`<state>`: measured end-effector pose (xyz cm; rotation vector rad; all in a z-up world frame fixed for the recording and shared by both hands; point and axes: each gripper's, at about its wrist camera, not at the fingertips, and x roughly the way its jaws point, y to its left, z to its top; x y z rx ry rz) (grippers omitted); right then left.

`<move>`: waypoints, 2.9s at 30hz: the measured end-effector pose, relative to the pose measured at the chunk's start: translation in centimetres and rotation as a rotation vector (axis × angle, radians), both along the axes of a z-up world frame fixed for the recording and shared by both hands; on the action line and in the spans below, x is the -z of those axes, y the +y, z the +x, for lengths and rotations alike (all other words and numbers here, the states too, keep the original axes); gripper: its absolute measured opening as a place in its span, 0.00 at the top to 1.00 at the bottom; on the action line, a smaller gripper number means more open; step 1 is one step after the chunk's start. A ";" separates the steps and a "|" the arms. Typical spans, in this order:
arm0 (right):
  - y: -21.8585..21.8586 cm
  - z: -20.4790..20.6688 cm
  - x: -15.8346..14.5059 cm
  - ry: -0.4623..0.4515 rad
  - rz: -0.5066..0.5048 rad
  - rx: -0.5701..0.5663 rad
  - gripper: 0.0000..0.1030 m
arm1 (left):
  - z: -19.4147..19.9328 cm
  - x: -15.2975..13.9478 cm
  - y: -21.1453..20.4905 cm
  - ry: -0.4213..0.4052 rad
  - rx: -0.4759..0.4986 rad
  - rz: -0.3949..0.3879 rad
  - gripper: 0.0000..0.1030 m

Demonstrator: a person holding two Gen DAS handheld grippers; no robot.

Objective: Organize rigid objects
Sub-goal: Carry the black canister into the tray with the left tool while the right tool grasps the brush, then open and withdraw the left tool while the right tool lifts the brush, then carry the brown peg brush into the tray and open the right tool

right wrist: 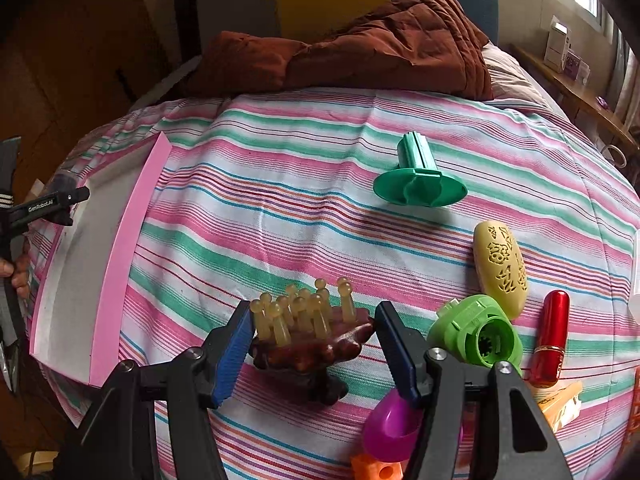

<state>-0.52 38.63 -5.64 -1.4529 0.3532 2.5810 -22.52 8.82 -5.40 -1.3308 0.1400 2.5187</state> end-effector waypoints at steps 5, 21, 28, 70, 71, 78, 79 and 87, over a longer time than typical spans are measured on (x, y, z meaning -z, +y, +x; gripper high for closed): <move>-0.1 -0.1 0.0 0.000 0.009 -0.004 0.39 | -0.9 0.6 -0.4 -0.010 -0.023 -0.009 0.49; -0.3 -0.1 -0.1 -0.005 0.025 -0.006 0.39 | 12.4 -3.6 -2.7 0.096 -0.035 0.039 0.38; -0.9 -0.1 -0.1 -0.001 0.059 -0.010 0.39 | 18.1 -3.2 -0.9 0.106 0.027 0.011 0.38; -13.5 -3.5 -6.1 0.109 -0.104 -0.243 0.40 | 20.1 -2.2 -9.8 0.097 -0.138 0.058 0.38; -14.5 -4.0 -6.0 0.104 -0.119 -0.264 0.40 | 20.0 -2.1 -10.1 0.095 -0.144 0.061 0.38; -20.9 -7.7 -3.9 0.044 -0.167 -0.353 0.40 | 19.8 -1.3 -12.4 0.076 -0.198 0.066 0.38; -21.5 -8.1 -3.6 0.034 -0.168 -0.355 0.40 | 19.8 -1.2 -12.7 0.074 -0.205 0.066 0.38; -24.1 -10.4 -2.3 0.002 -0.152 -0.356 0.40 | 19.4 -0.8 -13.9 0.065 -0.240 0.066 0.38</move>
